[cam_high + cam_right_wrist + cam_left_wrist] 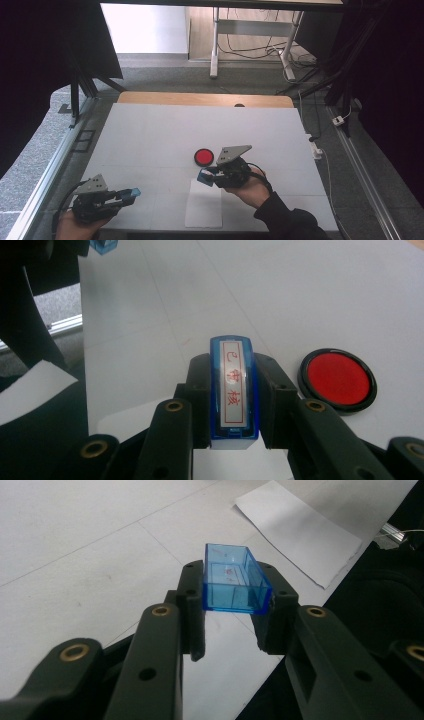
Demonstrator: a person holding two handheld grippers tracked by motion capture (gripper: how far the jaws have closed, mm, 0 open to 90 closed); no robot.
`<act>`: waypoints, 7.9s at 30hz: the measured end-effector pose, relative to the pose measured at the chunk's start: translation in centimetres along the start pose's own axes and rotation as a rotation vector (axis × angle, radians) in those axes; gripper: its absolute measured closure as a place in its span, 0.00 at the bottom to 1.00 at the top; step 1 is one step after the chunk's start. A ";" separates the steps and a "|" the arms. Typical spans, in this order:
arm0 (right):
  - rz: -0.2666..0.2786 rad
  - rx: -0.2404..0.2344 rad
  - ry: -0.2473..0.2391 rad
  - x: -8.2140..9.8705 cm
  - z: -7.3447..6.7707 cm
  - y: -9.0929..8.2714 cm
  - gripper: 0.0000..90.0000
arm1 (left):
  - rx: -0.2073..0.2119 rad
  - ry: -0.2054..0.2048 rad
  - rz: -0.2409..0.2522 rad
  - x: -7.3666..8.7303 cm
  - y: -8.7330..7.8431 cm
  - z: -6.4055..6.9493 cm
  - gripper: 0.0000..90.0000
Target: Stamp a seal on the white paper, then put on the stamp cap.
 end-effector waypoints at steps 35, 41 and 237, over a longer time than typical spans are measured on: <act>-0.160 -0.018 -0.016 4.0 0.0 3.8 0.79 | 0.001 0.000 -0.001 0.0 0.0 0.0 0.76; -0.183 -0.011 -0.016 4.4 0.3 4.0 0.79 | 0.001 0.000 -0.002 0.0 0.0 0.0 0.76; 0.145 -0.093 -0.042 -2.7 -2.3 -3.2 0.79 | 0.254 0.208 0.020 -4.8 4.1 4.6 0.76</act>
Point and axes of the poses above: each handheld gripper's, and its own axes: y roughly forward along the jaws, x roughly out of its underside, z roughly to its right, the point moved 10 cm from there along y, roughly forward along the jaws, and after that the axes turned 15 degrees about -x, right-handed, at the moved point
